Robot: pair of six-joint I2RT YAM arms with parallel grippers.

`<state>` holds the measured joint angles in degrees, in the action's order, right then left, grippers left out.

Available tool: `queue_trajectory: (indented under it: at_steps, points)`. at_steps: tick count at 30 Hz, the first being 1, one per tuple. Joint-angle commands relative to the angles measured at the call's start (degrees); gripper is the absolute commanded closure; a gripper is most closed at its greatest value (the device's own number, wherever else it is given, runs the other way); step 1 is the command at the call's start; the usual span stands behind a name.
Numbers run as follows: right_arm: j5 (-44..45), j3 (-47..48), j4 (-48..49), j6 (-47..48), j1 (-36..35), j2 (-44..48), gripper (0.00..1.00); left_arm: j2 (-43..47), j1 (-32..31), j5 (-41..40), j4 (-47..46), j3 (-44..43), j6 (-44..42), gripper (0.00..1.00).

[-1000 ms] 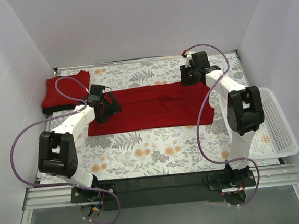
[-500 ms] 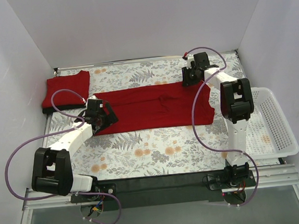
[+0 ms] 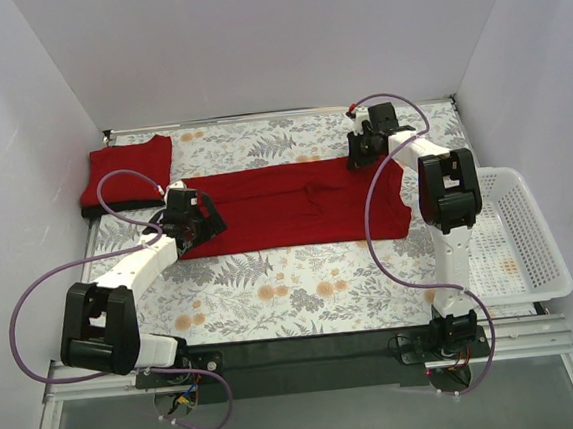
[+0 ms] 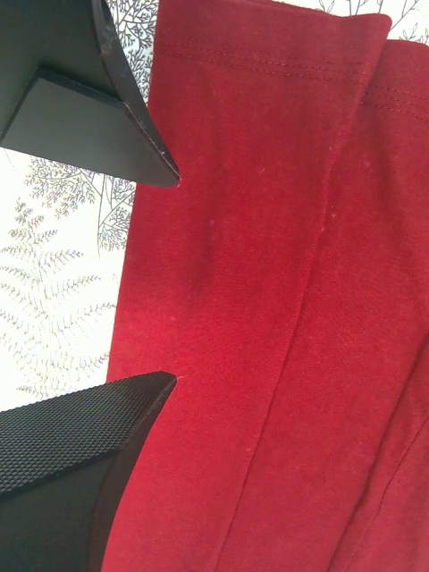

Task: Fold and stack the t-shirts
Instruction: Fold the tshirt

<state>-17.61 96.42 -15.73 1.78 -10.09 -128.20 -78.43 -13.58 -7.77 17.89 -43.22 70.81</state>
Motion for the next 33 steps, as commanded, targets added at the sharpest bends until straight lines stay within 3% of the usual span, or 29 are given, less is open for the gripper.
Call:
queue_trajectory:
  at_steps: [1,9,22,24,25,28,33]
  points:
    - [-0.9,2.8,0.4,0.5,0.1,0.1,0.89,1.9,0.1,-1.0,-1.1,-0.5,-0.8,0.22]
    - [3.3,1.9,0.5,2.3,0.0,5.0,0.98,1.8,0.1,-0.8,-1.0,-0.5,-0.8,0.22]
    - [7.3,-0.6,2.5,3.1,0.0,7.8,0.98,1.4,0.1,-0.9,-1.0,-0.5,-0.8,0.22]
    - [8.4,-0.7,2.4,2.4,0.0,7.2,0.91,1.4,0.1,-1.5,-0.9,-0.4,-0.6,0.22]
    - [8.8,-0.8,2.1,1.9,0.0,7.2,0.79,1.4,0.1,-1.7,-0.8,-0.5,-0.4,0.22]
    - [12.1,-2.5,1.7,-1.0,0.0,8.5,0.62,1.4,0.1,-3.4,-0.5,-0.5,0.4,0.22]
    - [17.3,-10.4,-0.2,-8.4,-0.1,18.6,0.53,-0.6,0.3,-6.4,4.0,-4.3,2.8,0.22]
